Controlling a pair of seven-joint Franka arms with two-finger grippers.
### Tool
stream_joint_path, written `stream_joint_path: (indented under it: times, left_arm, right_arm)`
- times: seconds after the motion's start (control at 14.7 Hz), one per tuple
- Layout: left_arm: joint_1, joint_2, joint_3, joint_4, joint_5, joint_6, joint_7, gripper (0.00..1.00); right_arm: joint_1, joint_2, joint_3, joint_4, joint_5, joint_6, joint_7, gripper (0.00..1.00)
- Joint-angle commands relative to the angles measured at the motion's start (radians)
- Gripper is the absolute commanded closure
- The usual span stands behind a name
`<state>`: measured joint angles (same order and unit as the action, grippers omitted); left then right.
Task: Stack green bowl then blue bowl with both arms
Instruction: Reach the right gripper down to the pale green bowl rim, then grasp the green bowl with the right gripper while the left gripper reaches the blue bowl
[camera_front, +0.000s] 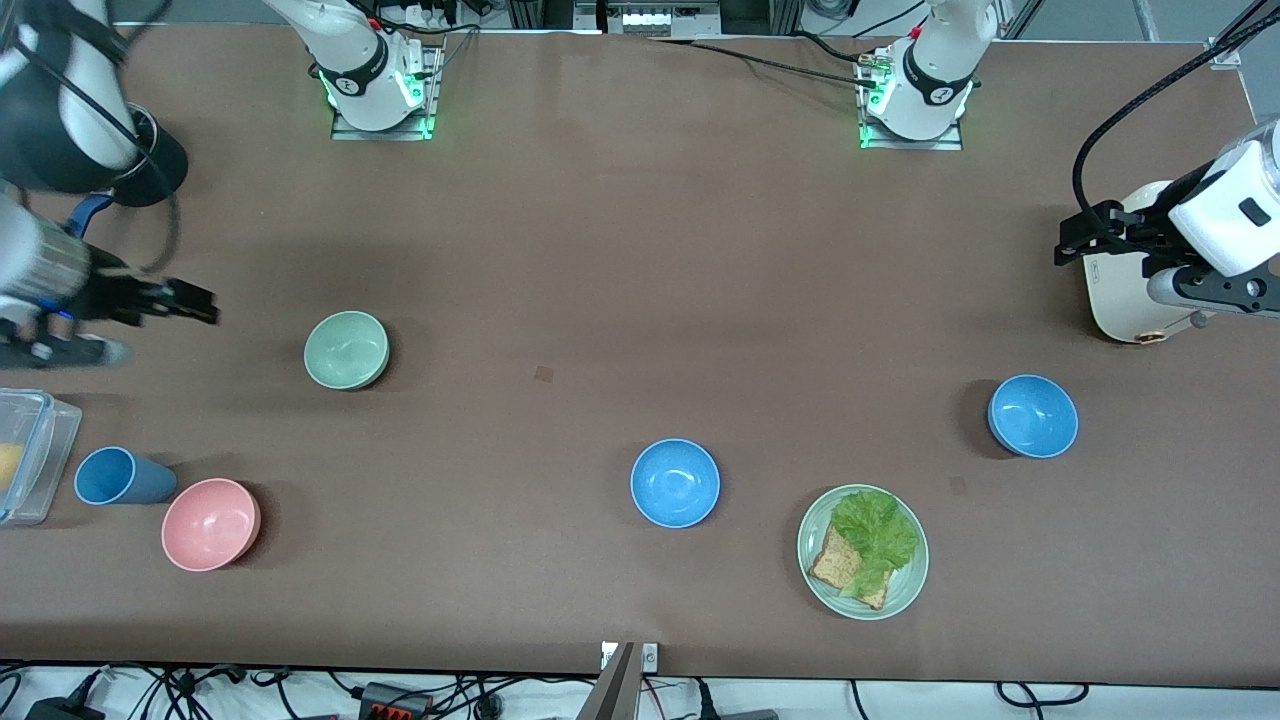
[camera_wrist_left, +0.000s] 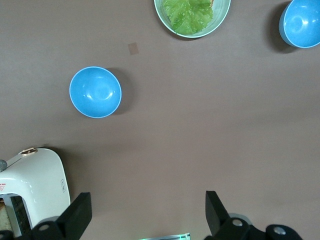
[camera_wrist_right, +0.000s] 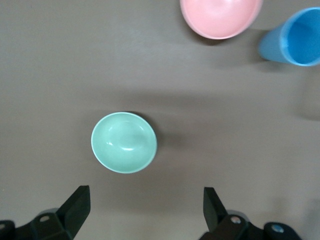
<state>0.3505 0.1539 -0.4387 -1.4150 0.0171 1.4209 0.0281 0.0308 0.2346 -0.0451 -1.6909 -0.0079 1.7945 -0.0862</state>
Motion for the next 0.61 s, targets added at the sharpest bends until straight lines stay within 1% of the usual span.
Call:
stream_joint_path:
  times: [0.0,0.14,0.27,0.34,0.54]
  left_arm:
    - [0.008,0.015,-0.003,0.025,-0.014,-0.03,0.007,0.0]
    - [0.015,0.042,-0.002,0.021,-0.011,-0.033,0.015,0.0]
    - [0.027,0.071,-0.002,0.016,-0.005,-0.034,0.016,0.0]
    - [0.028,0.105,0.001,0.014,-0.002,-0.051,0.015,0.0]
    - [0.077,0.246,0.003,0.017,0.024,-0.013,0.009,0.0]
  right_arm:
    - [0.055,0.101,0.001,0.011,-0.014,0.058,0.034,0.0]
    - [0.095,0.155,0.001,0.008,-0.015,0.083,0.046,0.0]
    - [0.092,0.196,-0.002,-0.007,-0.015,0.103,0.046,0.0]
    - [0.081,0.21,-0.005,-0.021,-0.015,0.115,0.046,0.0]
    - [0.031,0.229,-0.01,-0.096,-0.014,0.193,0.048,0.0]
